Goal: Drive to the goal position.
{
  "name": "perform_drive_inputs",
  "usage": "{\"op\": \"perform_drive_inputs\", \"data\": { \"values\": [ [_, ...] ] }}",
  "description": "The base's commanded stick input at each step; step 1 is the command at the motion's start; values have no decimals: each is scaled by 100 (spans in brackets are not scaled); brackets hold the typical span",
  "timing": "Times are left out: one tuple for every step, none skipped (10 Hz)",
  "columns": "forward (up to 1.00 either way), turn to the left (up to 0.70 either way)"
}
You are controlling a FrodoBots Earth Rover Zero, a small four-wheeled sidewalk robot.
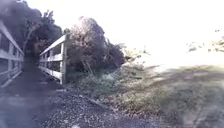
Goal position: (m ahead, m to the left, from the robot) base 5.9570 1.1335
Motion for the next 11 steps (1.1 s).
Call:
{"op": "perform_drive_inputs", "data": {
  "values": [
    [0, 37],
    [0, 45],
    [0, 45],
    [0, 45],
    [0, 45],
    [0, 45],
    [0, 45],
    [0, 45],
    [0, 45],
    [0, 45],
    [0, 45]
  ]
}}
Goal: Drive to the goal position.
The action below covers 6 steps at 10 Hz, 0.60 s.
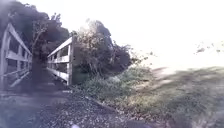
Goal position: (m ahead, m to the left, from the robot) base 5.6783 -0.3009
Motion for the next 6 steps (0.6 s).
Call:
{"op": "perform_drive_inputs", "data": {
  "values": [
    [0, 45],
    [0, 45],
    [0, 45],
    [0, 45],
    [0, 45],
    [0, 45]
  ]
}}
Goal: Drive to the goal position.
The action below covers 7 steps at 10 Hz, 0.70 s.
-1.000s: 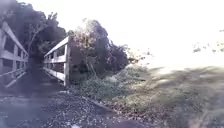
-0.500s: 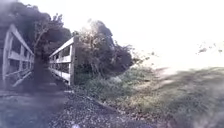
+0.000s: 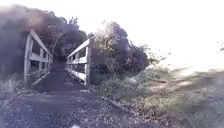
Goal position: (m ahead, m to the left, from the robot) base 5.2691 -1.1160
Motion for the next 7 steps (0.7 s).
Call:
{"op": "perform_drive_inputs", "data": {
  "values": [
    [0, 45],
    [0, 45],
    [0, 45],
    [0, 45],
    [0, 45],
    [0, 45],
    [0, 45]
  ]
}}
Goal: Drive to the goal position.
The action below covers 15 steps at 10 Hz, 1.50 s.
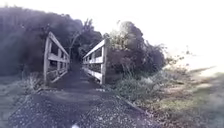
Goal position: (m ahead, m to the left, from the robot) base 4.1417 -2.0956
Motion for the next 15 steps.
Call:
{"op": "perform_drive_inputs", "data": {
  "values": [
    [0, 45],
    [0, 45],
    [45, 17],
    [45, 9],
    [45, 1],
    [45, 0],
    [45, 0],
    [45, 0],
    [45, 0],
    [45, 0],
    [45, 0],
    [45, 0],
    [45, 11],
    [45, 22],
    [45, 26]
  ]
}}
